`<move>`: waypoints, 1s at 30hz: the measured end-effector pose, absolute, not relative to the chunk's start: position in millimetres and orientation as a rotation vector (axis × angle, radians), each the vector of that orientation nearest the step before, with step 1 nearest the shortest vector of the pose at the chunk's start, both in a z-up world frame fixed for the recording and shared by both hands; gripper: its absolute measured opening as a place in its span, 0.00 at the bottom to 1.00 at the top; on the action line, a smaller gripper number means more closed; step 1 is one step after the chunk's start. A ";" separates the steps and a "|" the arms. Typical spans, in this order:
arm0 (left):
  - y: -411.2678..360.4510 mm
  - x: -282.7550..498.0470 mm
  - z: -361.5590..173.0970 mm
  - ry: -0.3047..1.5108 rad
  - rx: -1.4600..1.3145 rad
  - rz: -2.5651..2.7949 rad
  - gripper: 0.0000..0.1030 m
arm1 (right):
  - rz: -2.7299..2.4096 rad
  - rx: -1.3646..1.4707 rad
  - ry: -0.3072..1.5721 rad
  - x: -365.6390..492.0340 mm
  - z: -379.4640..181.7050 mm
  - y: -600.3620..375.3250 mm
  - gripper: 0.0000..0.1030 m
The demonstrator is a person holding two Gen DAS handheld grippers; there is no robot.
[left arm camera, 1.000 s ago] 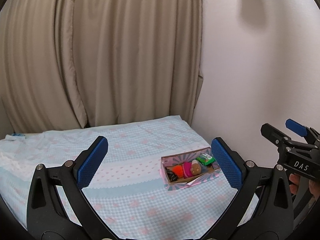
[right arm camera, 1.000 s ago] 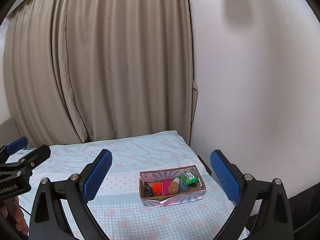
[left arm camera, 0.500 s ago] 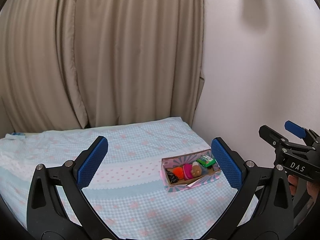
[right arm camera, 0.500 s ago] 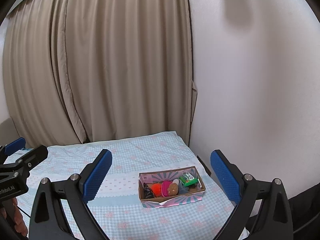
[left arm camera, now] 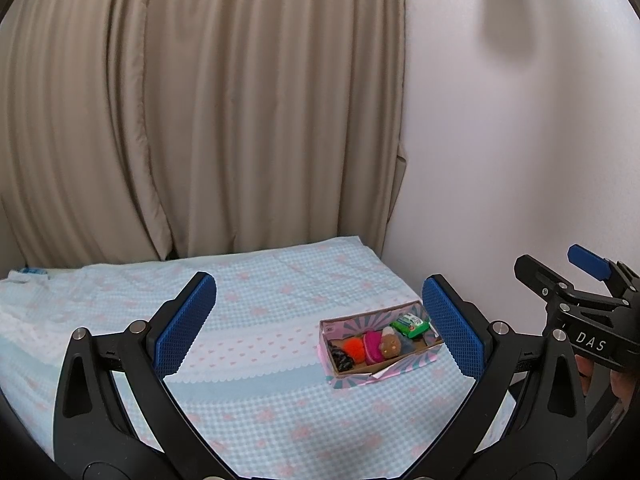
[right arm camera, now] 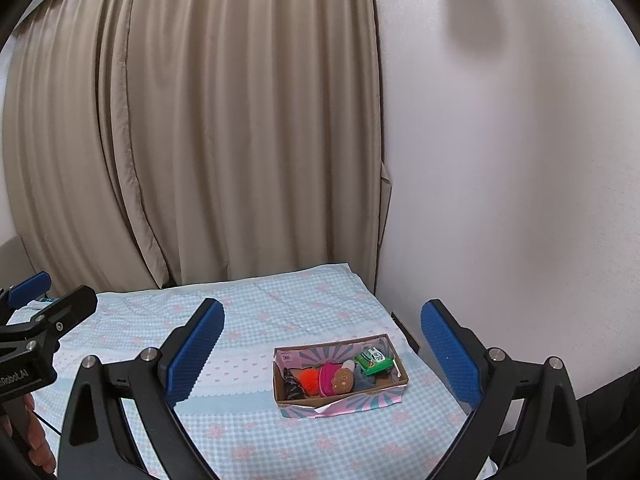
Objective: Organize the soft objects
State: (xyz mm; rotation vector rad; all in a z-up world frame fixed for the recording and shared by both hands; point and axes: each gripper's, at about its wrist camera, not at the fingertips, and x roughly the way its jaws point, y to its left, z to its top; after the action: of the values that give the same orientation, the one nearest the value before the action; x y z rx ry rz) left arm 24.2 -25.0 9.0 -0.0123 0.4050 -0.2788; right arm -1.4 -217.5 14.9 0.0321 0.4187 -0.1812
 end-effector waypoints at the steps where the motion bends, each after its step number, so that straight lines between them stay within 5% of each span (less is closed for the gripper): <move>1: -24.6 23.7 9.0 0.405 -0.012 -0.279 1.00 | -0.182 0.032 0.418 -1.6 15.1 -217.6 0.95; 30: -22.5 46.6 8.9 0.394 0.007 -0.220 1.00 | -0.181 0.031 0.420 4.1 15.4 -213.9 0.95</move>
State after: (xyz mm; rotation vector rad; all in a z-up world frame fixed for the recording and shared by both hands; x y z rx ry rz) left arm 46.6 -22.5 8.9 0.0073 0.3944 -0.2198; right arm 4.1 -213.9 15.4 0.0310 0.4203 -0.1813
